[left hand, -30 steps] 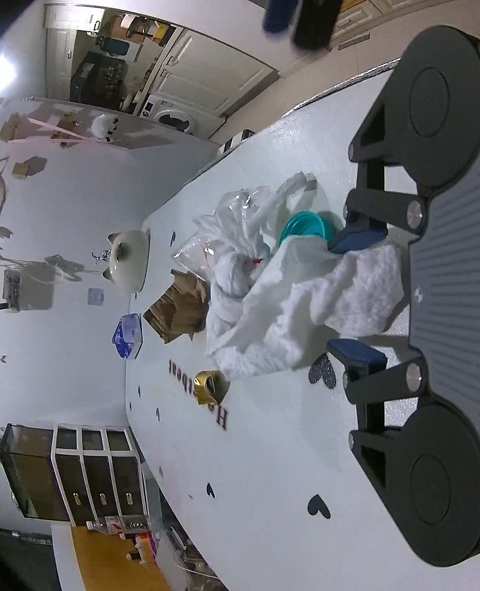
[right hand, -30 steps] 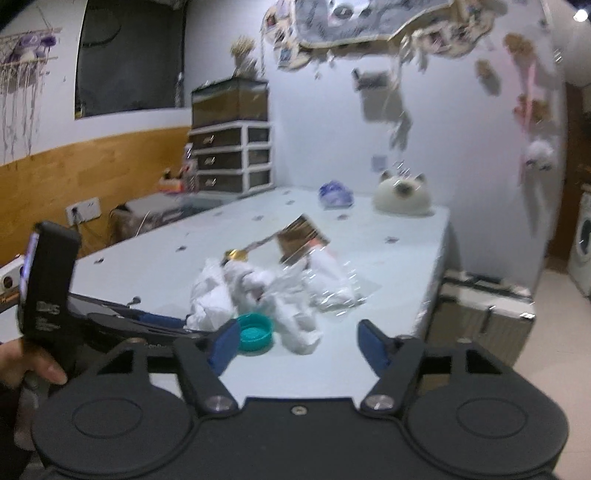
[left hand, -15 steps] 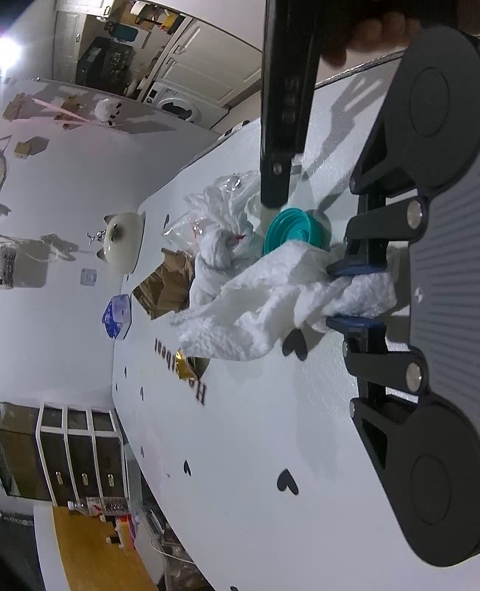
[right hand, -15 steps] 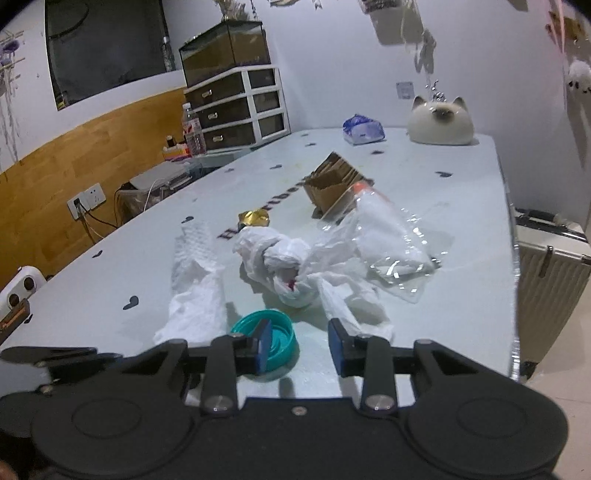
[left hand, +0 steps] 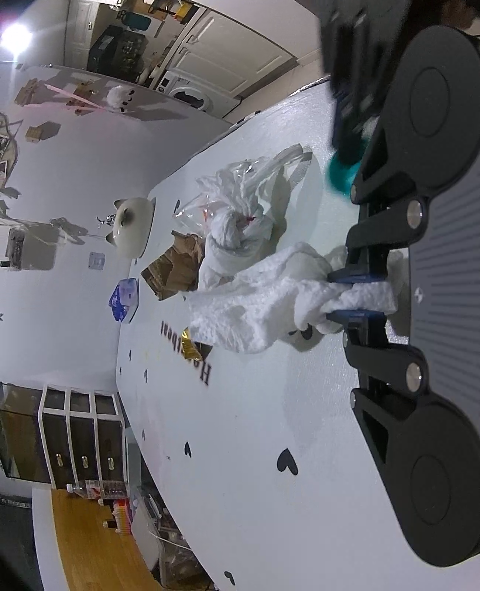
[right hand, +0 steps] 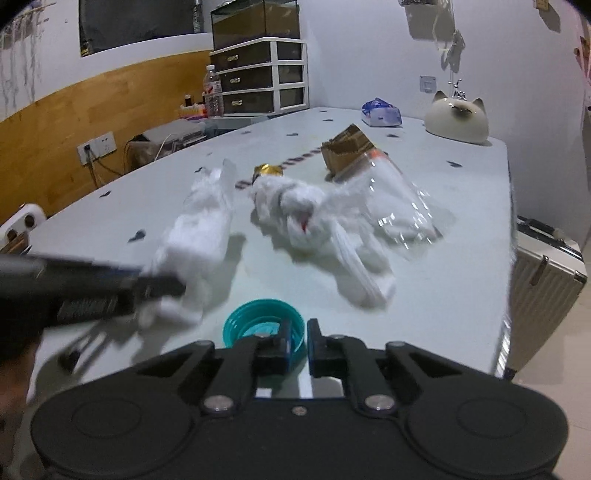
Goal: Collect trash
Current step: 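Grasp the white tissue with the left tool while the right tool grasps the teal cap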
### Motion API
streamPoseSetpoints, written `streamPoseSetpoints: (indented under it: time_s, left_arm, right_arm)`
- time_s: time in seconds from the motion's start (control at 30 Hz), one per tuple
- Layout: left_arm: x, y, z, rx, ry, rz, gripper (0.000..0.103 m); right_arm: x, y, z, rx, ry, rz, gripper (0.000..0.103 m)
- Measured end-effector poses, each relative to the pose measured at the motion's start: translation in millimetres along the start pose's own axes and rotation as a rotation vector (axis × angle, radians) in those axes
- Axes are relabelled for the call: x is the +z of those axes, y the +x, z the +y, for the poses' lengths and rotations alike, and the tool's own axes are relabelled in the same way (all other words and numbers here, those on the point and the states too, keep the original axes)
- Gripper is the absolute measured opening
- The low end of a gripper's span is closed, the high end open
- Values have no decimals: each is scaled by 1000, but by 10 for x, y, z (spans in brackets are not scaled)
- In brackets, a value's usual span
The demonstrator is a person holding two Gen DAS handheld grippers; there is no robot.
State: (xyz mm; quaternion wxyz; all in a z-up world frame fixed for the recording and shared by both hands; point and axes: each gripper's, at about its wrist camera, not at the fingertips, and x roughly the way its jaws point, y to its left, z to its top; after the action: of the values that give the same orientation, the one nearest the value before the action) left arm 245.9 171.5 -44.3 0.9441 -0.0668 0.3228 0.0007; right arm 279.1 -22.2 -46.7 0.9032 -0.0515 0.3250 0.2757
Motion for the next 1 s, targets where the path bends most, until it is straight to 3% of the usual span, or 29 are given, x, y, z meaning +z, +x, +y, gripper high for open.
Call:
streamPoseSetpoints:
  time_s: [0.1,0.17,0.23,0.27,0.43,0.6,0.67,0.7,0.73,1.0]
  left_arm:
    - [-4,-7,-8,5,2,-5,15]
    - [-15,6,-20,9,7,0,15]
    - [-21,5,-39,11,17,-1,15]
    - [-20,0,-40,10,19,-4,15]
    - [-18,-54,-50,1,24,-25,13]
    - [-27,-89,-79,-12,38,-33,13]
    - [-32,-96,-91,-16,42,-32,13]
    - [-34,-93,-94,-16,45,-30,13]
    - [-39,-89,-95,-15,45,-26,13]
    - [-89,-157,-79,-8,40,-29,13]
  right_arm:
    - [-149,-211,-4,11,-17,12,9]
    - [-244,-368,-4,25,-21,-7,16]
    - [-317,-501,-11,42,-7,-39,37]
    - [-339,-550,-8,52,-5,-53,39]
    - [-349,-536,129,43,-59,-79,71]
    - [-335,-300,255,17,-97,-35,71]
    - [-334,-240,268,-18,-91,-34,64]
    - [-325,-239,260,-23,-77,-41,53]
    - [-316,-239,249,-29,-62,-45,50]
    - [-317,-365,145,-93,18,-100,50]
